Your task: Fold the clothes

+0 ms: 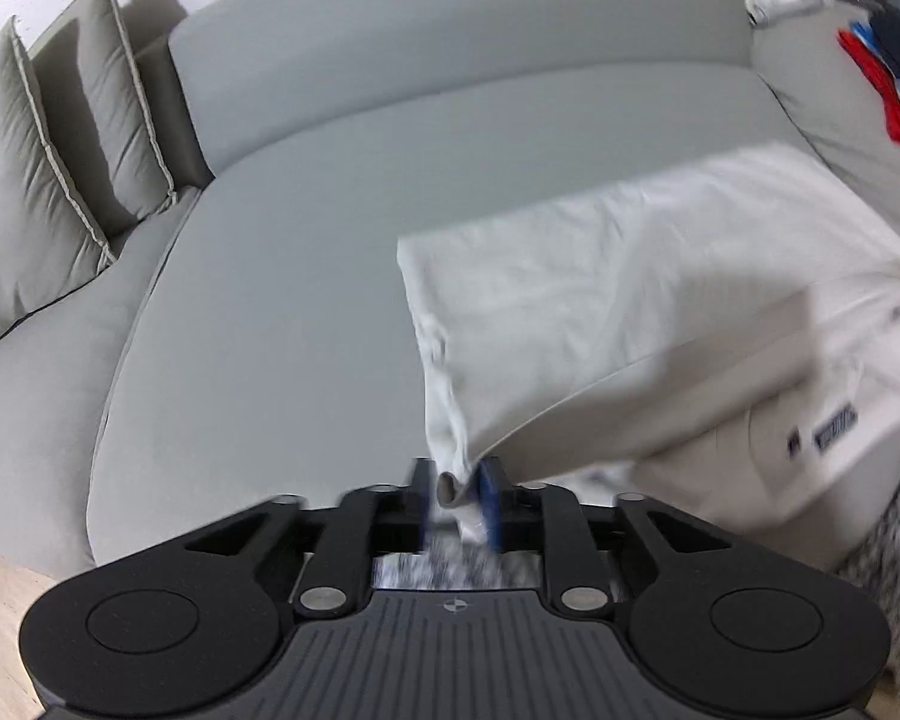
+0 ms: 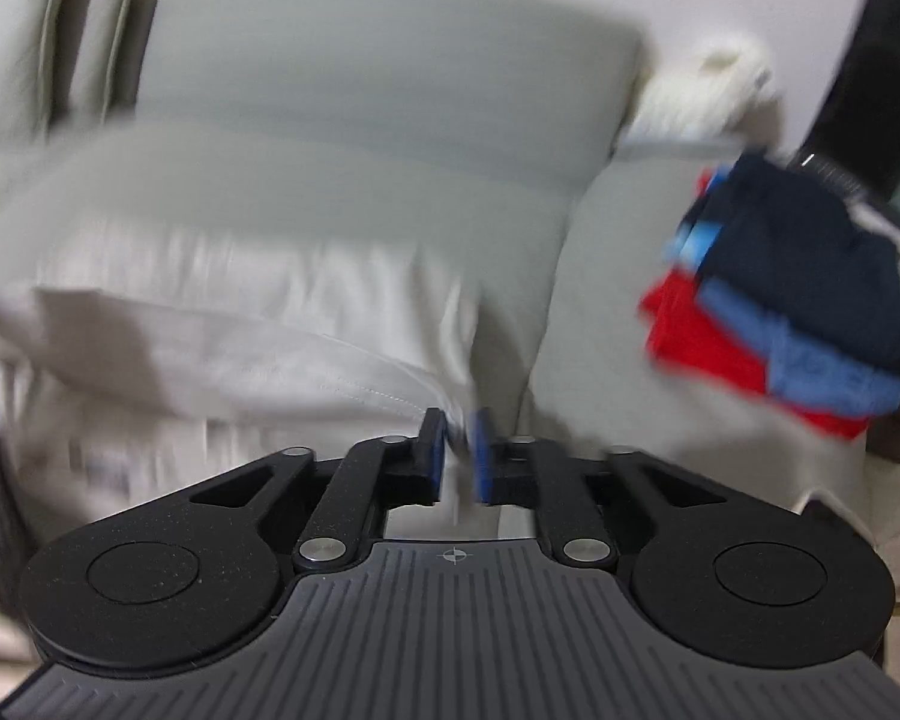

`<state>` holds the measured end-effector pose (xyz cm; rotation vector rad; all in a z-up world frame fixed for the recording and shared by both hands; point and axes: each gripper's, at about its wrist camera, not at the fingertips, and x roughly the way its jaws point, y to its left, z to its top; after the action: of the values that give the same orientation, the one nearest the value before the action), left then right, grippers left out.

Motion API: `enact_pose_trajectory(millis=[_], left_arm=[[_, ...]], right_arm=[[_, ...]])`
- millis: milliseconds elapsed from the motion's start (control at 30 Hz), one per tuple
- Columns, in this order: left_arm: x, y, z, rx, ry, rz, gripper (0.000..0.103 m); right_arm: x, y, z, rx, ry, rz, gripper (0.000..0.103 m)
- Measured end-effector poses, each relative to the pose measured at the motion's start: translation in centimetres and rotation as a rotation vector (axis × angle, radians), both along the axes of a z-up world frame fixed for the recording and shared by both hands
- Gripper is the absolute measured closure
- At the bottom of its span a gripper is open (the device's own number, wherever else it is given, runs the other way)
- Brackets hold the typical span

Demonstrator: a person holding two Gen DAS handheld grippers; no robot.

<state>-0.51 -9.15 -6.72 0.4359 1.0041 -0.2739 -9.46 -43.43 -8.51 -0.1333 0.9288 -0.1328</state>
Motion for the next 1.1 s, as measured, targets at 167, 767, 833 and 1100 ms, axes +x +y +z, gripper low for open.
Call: enact_pose_trajectory(millis=[167, 767, 833, 1100], left_arm=[[-1.8, 0.5, 1.6, -0.100, -0.056, -0.061, 0.057], [6.6, -12.0, -2.7, -0.166, -0.076, -0.036, 0.070], [6.8, -12.6, -3.4, -0.149, -0.056, -0.049, 0.070], [3.9, -11.8, -5.2, -0.124, 0.109, -0.136, 0.081]], right_arm=[[-1.8, 0.9, 0.4, 0.006, 0.007, 0.036, 0.063], [11.9, 3.9, -3.2, 0.229, 0.152, -0.146, 0.084], [12.6, 3.9, -3.7, 0.228, 0.166, -0.170, 0.083], [11.1, 4.8, -5.1, 0.225, 0.296, -0.128, 0.079]])
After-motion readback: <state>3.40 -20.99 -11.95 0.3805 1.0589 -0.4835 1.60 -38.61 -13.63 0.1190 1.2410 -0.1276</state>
